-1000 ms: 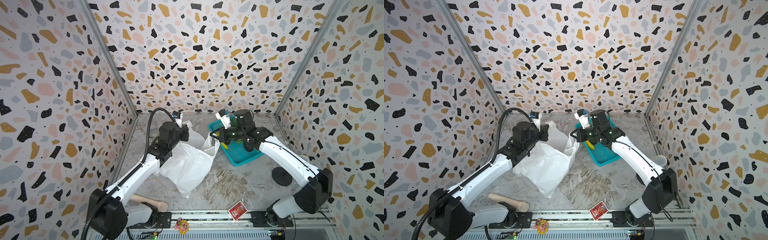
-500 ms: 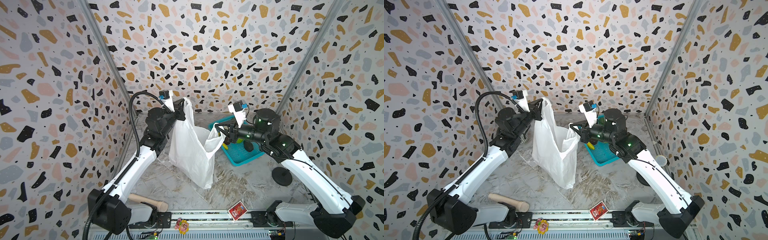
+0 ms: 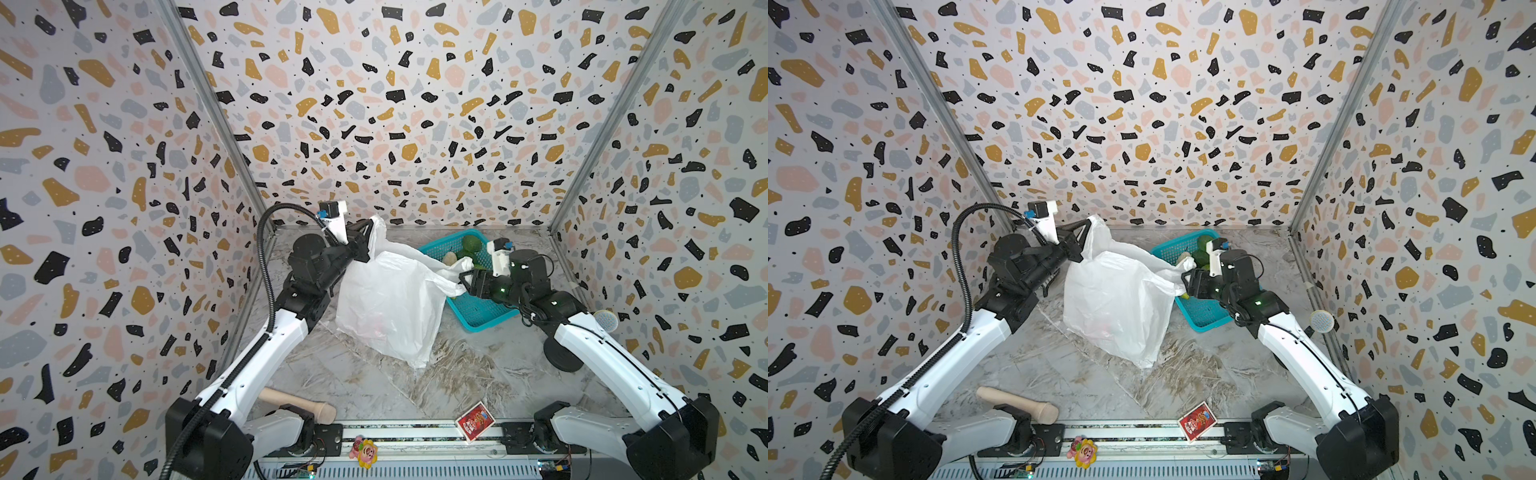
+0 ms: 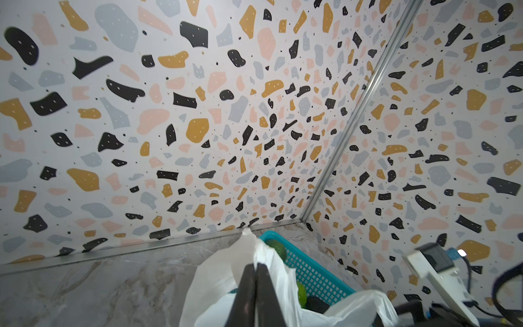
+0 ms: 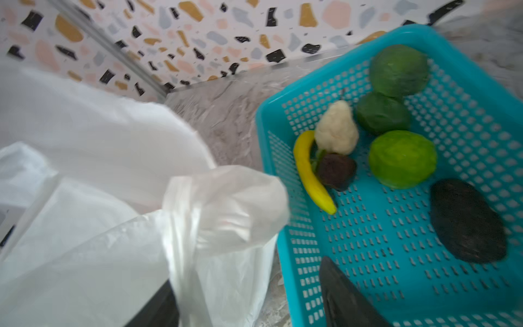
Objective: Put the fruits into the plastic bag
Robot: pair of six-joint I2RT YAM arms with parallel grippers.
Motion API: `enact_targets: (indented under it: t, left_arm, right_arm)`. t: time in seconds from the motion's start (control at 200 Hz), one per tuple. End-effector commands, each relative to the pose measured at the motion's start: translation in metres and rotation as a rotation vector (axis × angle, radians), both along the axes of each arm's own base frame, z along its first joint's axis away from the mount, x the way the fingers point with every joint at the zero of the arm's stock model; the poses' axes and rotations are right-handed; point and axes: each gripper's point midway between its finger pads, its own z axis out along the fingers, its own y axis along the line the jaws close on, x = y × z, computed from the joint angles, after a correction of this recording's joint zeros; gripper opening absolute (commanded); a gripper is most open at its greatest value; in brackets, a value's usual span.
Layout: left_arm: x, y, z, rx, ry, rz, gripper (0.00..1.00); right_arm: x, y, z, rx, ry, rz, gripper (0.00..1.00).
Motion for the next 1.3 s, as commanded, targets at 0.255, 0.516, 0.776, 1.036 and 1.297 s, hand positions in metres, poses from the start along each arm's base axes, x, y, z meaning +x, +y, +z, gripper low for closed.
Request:
enact_targets:
  t: [0.255, 0.516, 0.776, 1.036, 1.297]
  left_arm:
    - [-0.059, 0.028, 0.003, -0.075, -0.08, 0.03, 0.0]
    - [-0.07, 0.068, -0.001, -0.079, -0.074, 0.226, 0.0]
    - [-0.067, 0.091, -0.013, -0.039, -0.048, 0.367, 0.0]
    - [-0.065, 0.096, -0.03, -0.017, -0.012, 0.396, 0.0]
    - [-0.073, 0.094, -0.02, -0.016, -0.049, 0.369, 0.0]
  right_arm:
    - [0.045, -0.06, -0.005, 0.114, 0.056, -0.235, 0.81]
    - [0.046, -0.028, 0.034, 0.275, -0.114, 0.029, 0.82]
    - [0.013, -0.028, 0.097, 0.274, -0.358, 0.098, 0.83]
    - [-0.009, -0.056, 0.159, 0.216, -0.546, -0.033, 0.88]
    - [0.043, -0.086, 0.095, 0.099, -0.235, -0.252, 0.89]
